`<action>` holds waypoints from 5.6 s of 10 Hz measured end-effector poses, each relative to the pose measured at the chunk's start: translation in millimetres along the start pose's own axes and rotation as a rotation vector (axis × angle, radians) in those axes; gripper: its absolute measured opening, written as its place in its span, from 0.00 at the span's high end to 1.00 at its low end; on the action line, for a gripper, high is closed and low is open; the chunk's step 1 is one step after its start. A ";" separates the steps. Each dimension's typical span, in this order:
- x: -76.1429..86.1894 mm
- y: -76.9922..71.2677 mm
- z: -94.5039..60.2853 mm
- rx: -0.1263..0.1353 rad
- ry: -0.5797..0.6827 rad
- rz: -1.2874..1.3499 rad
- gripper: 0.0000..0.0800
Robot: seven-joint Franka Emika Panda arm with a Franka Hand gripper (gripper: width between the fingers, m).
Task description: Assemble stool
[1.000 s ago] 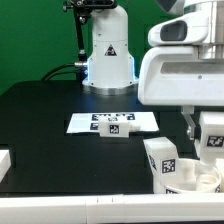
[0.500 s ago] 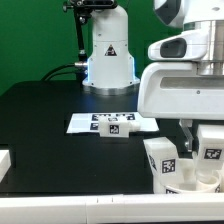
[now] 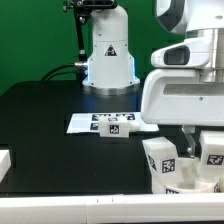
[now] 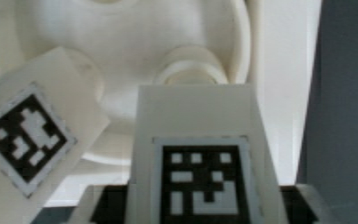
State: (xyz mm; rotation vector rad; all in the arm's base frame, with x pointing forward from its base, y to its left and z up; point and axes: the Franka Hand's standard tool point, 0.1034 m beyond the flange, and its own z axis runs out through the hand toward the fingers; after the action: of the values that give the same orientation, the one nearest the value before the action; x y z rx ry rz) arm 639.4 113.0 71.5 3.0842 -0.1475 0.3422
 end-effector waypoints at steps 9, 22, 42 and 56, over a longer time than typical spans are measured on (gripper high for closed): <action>-1.3 -9.3 -1.4 -0.010 0.030 -0.004 0.59; 17.5 12.1 -38.1 -0.050 -0.192 -0.001 0.19; 22.7 0.0 -10.5 -0.034 -0.499 0.346 0.19; -6.3 -13.0 -17.0 -0.112 -0.402 0.551 0.57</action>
Offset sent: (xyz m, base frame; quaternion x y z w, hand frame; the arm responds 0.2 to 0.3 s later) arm -0.0054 0.0089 -0.0193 -0.0420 0.0190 0.0030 0.9989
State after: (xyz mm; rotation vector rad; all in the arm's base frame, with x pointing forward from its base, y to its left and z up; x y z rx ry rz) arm 630.9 127.2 86.3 2.9007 -0.9916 -0.2770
